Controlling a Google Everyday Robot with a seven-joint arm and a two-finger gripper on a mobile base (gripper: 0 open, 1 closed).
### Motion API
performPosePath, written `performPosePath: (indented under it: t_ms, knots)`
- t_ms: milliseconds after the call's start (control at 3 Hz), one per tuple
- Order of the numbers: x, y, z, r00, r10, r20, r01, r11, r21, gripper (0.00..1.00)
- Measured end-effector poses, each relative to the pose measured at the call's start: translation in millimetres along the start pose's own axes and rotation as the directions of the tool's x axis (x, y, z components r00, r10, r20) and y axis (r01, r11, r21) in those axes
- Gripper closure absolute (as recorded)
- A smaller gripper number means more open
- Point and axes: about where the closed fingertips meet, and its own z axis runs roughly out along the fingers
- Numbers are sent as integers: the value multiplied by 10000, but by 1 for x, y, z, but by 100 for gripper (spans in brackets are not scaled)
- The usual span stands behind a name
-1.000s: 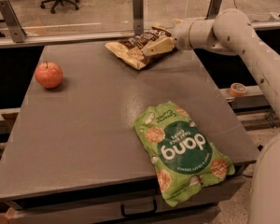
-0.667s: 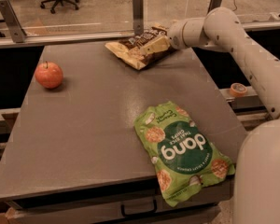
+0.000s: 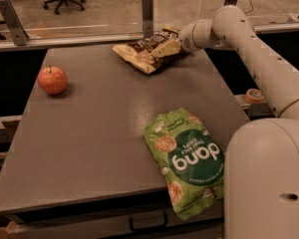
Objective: Move brown chip bag near green rice chip bag
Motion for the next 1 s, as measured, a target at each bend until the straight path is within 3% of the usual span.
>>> performPosePath:
  t_ms: [333, 667, 1000]
  knots:
    - [2, -1, -2, 9999, 98, -68, -99, 9997, -233, 42]
    - [-6, 16, -7, 9999, -94, 68, 99, 9969, -786, 65]
    - [-28, 42, -23, 9954, -850, 438, 898, 9881, -1246, 88]
